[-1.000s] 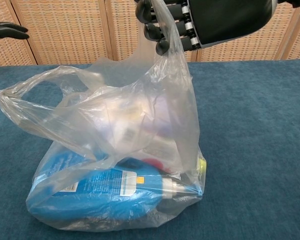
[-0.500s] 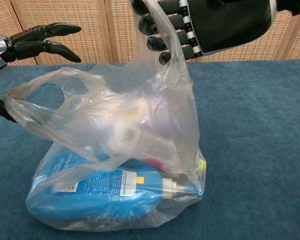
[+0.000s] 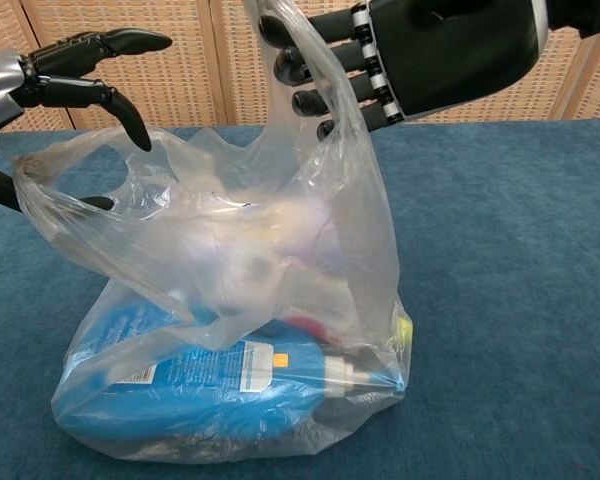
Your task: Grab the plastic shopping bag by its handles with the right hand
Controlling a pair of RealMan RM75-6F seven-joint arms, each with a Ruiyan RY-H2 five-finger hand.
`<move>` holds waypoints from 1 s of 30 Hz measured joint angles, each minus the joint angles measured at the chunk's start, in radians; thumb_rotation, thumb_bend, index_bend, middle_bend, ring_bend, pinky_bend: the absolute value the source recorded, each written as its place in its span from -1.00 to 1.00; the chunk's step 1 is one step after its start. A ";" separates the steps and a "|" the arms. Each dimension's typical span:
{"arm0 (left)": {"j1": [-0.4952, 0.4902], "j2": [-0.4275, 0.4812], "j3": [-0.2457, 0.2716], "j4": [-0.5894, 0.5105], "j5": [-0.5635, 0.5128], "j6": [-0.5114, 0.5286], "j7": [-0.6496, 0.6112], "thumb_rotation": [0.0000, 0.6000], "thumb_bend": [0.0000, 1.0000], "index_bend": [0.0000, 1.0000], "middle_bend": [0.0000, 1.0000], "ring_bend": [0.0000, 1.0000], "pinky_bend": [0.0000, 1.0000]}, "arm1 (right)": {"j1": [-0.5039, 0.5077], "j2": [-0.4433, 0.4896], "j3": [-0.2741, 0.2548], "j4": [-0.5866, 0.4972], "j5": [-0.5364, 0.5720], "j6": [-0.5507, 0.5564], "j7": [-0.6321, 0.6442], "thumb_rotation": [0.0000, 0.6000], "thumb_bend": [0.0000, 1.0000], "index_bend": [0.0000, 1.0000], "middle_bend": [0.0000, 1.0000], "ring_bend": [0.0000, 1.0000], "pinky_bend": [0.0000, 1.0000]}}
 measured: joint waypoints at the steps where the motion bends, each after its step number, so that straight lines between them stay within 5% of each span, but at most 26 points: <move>1: -0.001 0.006 0.004 -0.002 -0.001 0.000 0.000 1.00 -0.41 -0.21 -1.00 -1.00 -1.00 | 0.003 0.000 -0.001 -0.004 0.004 -0.005 -0.005 1.00 -0.85 -0.14 0.05 -0.09 -0.09; 10: -0.011 0.060 0.023 -0.036 -0.017 0.002 0.022 1.00 -0.41 -0.19 -1.00 -1.00 -1.00 | 0.011 -0.010 -0.005 -0.012 0.026 -0.023 -0.023 1.00 -0.82 -0.14 0.05 -0.09 -0.09; 19: -0.032 0.010 0.021 -0.037 -0.044 -0.025 0.022 1.00 -0.41 -0.10 -1.00 -1.00 -1.00 | 0.024 -0.003 -0.005 -0.028 0.028 -0.026 -0.033 1.00 -0.80 -0.14 0.05 -0.09 -0.09; 30: -0.054 -0.089 -0.049 -0.012 -0.114 0.030 -0.024 1.00 -0.37 0.03 -1.00 -1.00 -1.00 | 0.030 0.003 -0.011 -0.044 0.035 -0.034 -0.043 1.00 -0.79 -0.13 0.05 -0.09 -0.08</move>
